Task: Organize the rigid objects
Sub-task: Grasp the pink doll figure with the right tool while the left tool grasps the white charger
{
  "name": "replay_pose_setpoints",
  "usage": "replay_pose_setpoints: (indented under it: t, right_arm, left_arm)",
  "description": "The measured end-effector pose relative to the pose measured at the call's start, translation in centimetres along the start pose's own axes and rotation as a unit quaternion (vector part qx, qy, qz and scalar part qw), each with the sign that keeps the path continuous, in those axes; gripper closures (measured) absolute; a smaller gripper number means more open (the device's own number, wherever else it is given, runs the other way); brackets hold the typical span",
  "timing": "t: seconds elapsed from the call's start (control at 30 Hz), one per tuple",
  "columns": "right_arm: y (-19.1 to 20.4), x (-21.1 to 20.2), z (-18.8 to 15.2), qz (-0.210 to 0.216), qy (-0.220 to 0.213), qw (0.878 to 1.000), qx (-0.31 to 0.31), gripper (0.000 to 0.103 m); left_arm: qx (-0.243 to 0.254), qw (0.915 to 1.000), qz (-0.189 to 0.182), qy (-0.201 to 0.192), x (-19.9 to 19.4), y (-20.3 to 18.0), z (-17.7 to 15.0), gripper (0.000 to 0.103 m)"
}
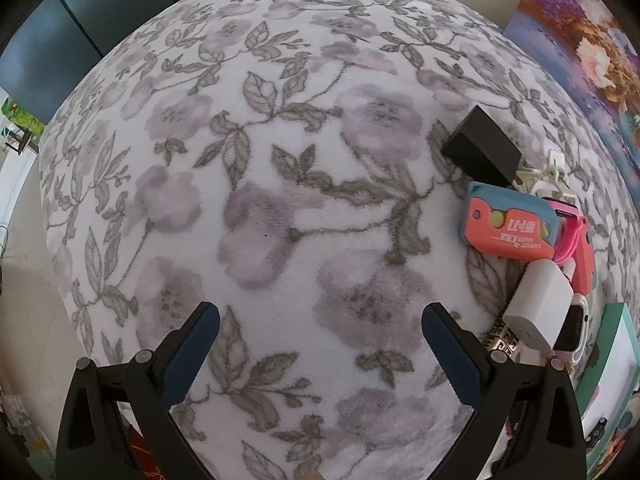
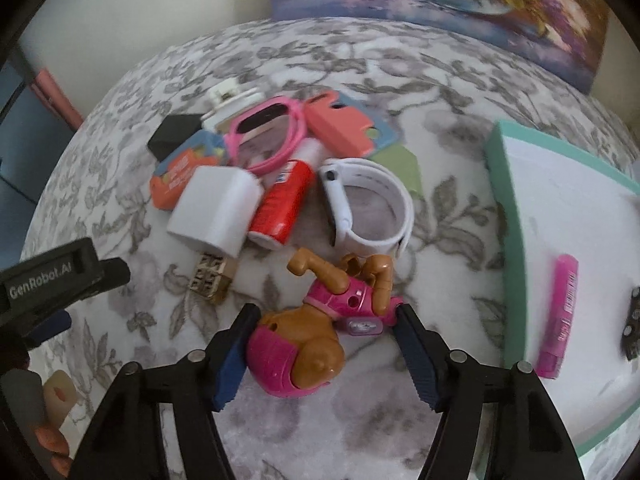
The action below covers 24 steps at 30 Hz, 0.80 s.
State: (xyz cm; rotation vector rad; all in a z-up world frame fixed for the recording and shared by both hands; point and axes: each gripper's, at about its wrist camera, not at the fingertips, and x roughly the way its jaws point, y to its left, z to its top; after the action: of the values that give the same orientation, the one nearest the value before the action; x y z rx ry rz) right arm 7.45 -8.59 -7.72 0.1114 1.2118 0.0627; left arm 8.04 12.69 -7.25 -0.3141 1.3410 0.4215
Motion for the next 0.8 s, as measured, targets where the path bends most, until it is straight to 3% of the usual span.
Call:
replay_pose_setpoints:
  t: [0.33, 0.57, 0.63, 0.8]
  right_arm:
    - [-4.8, -3.8, 1.4, 0.04, -0.034, 0.995, 0.079, 0.032]
    - [-8.1, -6.0, 2.6, 0.027, -0.063, 0.99, 0.127, 0.032]
    - [-9.2, -6.8, 2.8, 0.005, -0.074, 0.988, 0.132, 0.032]
    - [-12.0, -7.9, 2.8, -0.019, -0.086, 0.984, 0.156, 0.032]
  left_arm:
    - [0.012, 0.9998, -0.015, -0.007, -2.5, -3.7, -0.1, 0.002]
    - [0.057, 0.9981, -0.009, -0.022, -3.9, -10.0, 0.1, 0.002]
    - [0.074, 0.9968, -0.01, -0.027, -3.7, -11.6, -0.3, 0.002]
    - [0.1, 0.9947, -0.019, -0.018, -1.9, -12.8, -0.9, 0.002]
